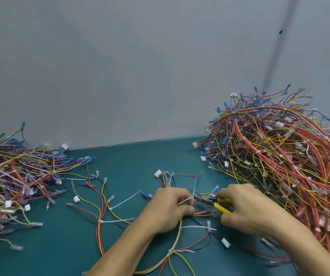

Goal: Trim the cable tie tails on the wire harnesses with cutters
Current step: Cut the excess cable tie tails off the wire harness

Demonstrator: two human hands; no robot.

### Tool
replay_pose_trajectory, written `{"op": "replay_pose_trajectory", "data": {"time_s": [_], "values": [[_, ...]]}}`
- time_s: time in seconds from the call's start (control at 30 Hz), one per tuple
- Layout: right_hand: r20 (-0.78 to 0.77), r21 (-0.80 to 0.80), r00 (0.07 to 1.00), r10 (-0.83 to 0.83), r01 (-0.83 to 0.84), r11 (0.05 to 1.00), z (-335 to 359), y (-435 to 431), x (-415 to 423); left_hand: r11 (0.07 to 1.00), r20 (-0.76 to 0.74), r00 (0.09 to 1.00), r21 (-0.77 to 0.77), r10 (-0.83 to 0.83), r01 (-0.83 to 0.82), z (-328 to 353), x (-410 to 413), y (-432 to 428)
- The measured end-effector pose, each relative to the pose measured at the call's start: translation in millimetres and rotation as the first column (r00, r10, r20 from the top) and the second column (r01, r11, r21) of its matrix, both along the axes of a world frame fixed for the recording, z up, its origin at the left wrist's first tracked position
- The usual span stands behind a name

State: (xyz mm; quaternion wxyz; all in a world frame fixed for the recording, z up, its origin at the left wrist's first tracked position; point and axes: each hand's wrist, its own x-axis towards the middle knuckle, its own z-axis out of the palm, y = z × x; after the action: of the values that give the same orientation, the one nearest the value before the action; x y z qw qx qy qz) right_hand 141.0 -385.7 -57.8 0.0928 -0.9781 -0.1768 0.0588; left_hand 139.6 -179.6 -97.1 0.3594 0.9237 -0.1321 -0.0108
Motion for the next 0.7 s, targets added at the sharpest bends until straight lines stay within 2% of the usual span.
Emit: {"op": "replay_pose_trajectory", "data": {"time_s": [0.17, 0.3, 0.57, 0.7], "values": [[-0.016, -0.071, 0.998, 0.066, -0.067, 0.995, 5.7, -13.2, -5.5, 1.000, -0.043, 0.999, -0.005, -0.022, 0.022, 0.8, 4.6, 1.7], [-0.006, -0.045, 0.991, 0.135, -0.135, 0.990, 3.2, -11.6, -9.3, 0.998, -0.085, 0.996, -0.059, -0.041, 0.036, 2.5, 7.3, 5.3], [0.049, -0.011, 0.986, 0.160, -0.160, 0.987, 4.0, -12.9, -10.4, 0.994, -0.104, 0.993, -0.101, -0.056, 0.046, 2.1, 6.4, 7.9], [0.014, 0.036, 0.984, 0.179, -0.180, 0.983, 2.5, -11.5, -10.3, 0.994, -0.099, 0.994, -0.095, -0.056, 0.046, 2.1, 5.7, 8.7]]}}
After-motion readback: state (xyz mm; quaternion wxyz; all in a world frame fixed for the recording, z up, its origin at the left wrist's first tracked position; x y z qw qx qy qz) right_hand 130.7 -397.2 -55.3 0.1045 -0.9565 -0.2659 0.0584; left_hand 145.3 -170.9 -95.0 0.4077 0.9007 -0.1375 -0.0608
